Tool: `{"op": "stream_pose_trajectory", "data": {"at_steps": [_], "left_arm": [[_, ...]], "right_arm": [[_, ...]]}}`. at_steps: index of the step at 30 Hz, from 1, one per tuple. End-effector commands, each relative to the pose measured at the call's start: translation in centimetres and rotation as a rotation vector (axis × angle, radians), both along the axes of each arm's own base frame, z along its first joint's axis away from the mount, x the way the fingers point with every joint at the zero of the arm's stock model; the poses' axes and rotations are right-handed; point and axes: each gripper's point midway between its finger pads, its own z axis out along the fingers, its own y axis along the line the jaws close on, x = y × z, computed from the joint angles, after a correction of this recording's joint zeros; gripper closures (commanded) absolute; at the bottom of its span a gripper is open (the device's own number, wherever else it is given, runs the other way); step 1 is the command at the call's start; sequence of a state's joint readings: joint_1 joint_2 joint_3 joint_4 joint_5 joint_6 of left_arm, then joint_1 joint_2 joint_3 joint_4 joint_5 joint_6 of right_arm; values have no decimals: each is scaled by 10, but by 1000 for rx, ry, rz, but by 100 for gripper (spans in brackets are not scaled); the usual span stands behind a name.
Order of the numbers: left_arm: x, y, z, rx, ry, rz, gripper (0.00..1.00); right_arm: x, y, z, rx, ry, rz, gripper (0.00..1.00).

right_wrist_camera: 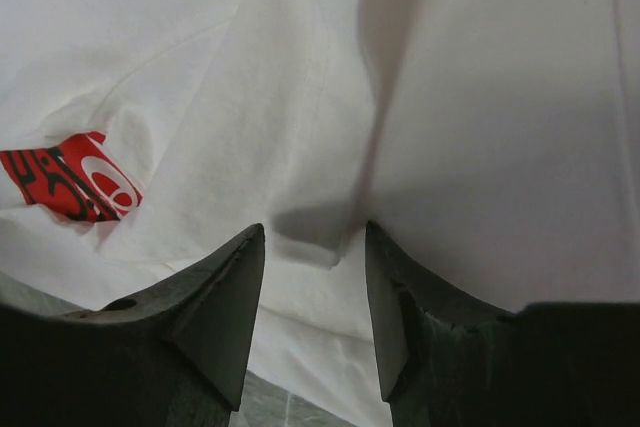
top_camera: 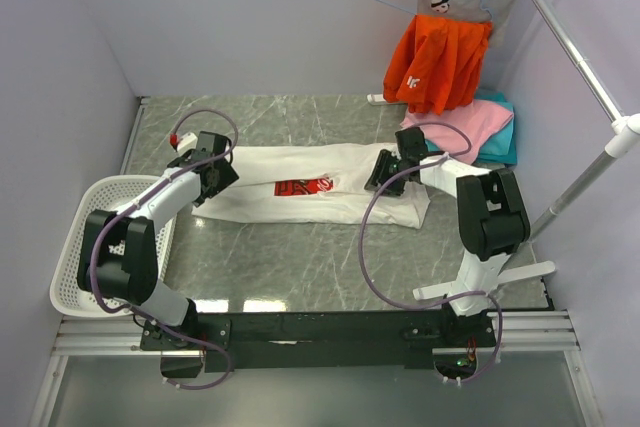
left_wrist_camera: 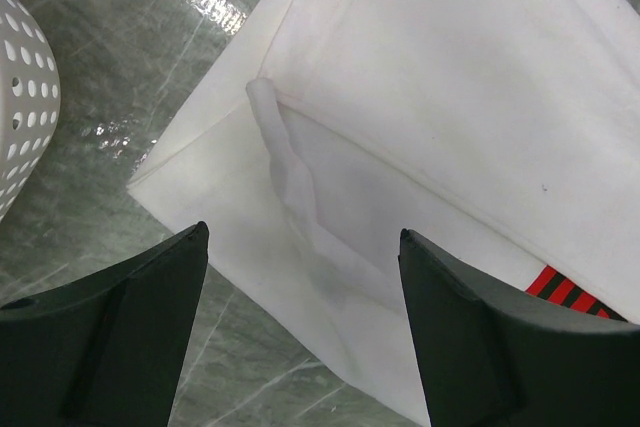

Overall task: Fold and stack the t-shirts
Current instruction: Fold the other side of the tshirt into a rectangle

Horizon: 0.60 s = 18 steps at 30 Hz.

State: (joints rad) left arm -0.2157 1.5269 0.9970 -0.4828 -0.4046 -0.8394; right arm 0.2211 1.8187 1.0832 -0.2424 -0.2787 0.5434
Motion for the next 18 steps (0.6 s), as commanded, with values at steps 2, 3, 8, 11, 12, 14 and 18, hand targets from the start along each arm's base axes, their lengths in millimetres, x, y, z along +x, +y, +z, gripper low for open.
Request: {"op": "stream_pose_trajectory", "data": {"at_steps": [2, 3, 8, 11, 12, 14, 18], "left_arm": [[0, -2, 2, 1, -9, -14, 18], [1, -1, 2, 2, -10, -13, 18], [2, -1, 2, 5, -8, -11, 18], [1, -1, 0, 9, -1, -14, 18], [2, -1, 0, 11, -1, -14, 18], [3, -1, 0, 11, 1, -14, 18], [3, 0, 0, 17, 0, -9, 18]], "right_arm": [[15, 11, 6, 16, -29, 11, 51], [15, 12, 6, 19, -31, 11, 53], [23, 22, 20, 59, -91, 42, 93], [28, 28, 35, 81, -138, 62, 100], [33, 32, 43, 96, -157, 70, 100], [41, 35, 52, 107, -177, 75, 100], [74, 49, 68, 126, -212, 89, 99]]}}
